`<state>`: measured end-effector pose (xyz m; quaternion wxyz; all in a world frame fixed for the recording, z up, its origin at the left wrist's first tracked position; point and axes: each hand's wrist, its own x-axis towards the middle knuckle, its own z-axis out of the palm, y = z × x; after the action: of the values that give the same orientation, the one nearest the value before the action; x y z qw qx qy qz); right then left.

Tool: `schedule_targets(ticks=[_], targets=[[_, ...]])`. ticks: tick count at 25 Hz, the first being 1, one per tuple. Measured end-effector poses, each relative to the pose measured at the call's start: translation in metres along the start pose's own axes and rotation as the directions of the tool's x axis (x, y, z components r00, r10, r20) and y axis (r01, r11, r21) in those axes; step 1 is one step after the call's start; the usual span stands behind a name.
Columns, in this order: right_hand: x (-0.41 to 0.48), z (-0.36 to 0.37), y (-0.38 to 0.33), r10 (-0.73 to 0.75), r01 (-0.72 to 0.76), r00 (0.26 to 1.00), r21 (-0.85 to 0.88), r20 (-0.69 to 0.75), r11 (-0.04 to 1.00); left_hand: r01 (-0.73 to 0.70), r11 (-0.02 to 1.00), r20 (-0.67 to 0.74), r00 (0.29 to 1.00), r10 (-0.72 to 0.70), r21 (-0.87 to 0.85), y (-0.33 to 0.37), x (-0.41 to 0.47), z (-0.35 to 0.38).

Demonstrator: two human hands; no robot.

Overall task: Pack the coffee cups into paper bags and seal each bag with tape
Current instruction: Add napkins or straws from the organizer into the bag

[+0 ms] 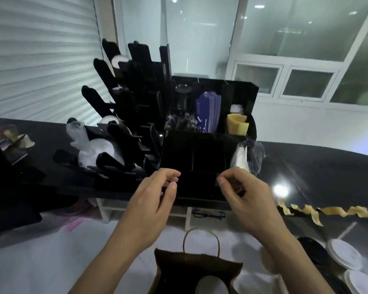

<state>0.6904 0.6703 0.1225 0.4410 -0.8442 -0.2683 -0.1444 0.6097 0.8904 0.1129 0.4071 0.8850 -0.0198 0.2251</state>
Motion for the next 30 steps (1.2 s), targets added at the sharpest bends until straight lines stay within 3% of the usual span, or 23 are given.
schedule_targets(ticks=[6,15,20,25,30], targets=[[0.072,0.009,-0.002,-0.073,0.073,0.997,-0.071,0.001,0.995,-0.081,0.997,-0.043,0.996,0.081,0.004,0.017,0.048,0.008],[0.164,0.039,0.018,-0.078,0.092,0.995,-0.261,0.061,0.961,0.007,1.0,-0.021,1.0,-0.008,-0.011,-0.001,0.105,0.027],[0.21,0.063,0.02,-0.17,0.212,0.977,-0.455,0.132,0.865,0.051,0.999,-0.015,0.999,-0.051,-0.011,-0.015,0.116,0.036],[0.238,0.078,0.022,-0.111,0.241,0.966,-0.653,0.234,0.718,0.071,0.997,-0.003,0.997,-0.071,-0.019,-0.026,0.116,0.037],[0.245,0.081,0.026,-0.097,0.278,0.952,-0.687,0.29,0.671,0.066,0.997,0.0,0.998,-0.066,-0.027,-0.029,0.114,0.037]])
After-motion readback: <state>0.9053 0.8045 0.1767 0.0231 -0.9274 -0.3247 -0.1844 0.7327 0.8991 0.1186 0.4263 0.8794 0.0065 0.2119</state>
